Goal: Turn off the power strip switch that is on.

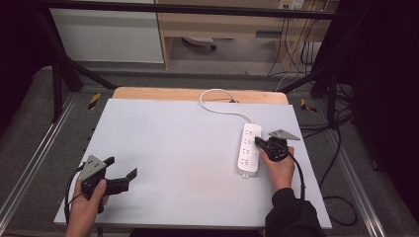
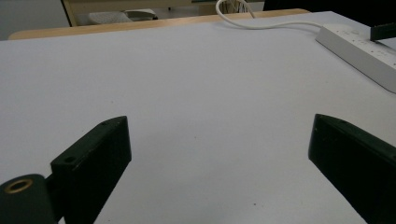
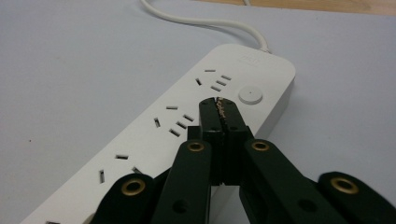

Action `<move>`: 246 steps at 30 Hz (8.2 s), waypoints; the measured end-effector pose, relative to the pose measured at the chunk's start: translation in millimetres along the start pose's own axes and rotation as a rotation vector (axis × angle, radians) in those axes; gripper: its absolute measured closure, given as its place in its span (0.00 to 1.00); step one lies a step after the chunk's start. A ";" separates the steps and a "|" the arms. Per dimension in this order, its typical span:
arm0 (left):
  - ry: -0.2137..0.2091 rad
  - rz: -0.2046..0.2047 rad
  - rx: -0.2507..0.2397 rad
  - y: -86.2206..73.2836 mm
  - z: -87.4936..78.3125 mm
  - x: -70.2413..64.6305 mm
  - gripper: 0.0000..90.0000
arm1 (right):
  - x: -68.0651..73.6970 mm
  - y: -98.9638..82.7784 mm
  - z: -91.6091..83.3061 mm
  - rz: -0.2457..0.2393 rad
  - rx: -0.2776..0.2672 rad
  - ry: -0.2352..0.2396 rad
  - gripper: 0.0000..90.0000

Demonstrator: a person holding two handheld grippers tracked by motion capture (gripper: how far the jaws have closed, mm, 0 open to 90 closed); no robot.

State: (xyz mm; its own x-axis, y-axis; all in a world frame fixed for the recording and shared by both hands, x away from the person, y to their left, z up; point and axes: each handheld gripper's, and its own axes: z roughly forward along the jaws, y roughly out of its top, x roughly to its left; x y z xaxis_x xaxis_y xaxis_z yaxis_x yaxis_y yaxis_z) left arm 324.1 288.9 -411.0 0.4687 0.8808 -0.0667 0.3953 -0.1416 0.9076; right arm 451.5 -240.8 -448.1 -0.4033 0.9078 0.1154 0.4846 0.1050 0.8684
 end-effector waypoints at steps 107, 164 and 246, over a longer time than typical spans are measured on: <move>0.006 0.001 0.010 -1.0 0.1 1.2 0.06 | 1.5 -5.0 1.1 -0.031 -0.010 -0.014 1.00; 0.011 0.003 0.017 -1.3 0.7 2.9 0.06 | -0.3 1.7 -7.4 0.022 -0.029 0.020 1.00; 0.011 -0.011 0.009 -0.9 -1.7 5.4 0.06 | 31.5 53.8 -61.1 -0.020 -0.108 0.006 0.06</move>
State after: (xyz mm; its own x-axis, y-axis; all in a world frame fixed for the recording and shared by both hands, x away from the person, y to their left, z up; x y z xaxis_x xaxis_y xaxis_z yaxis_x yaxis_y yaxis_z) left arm 324.9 294.5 -411.5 0.4556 0.8873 -0.0717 0.4073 -0.1362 0.9031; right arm 417.5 -231.4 -368.2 -0.4168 0.9034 0.1006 0.3903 0.0779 0.9174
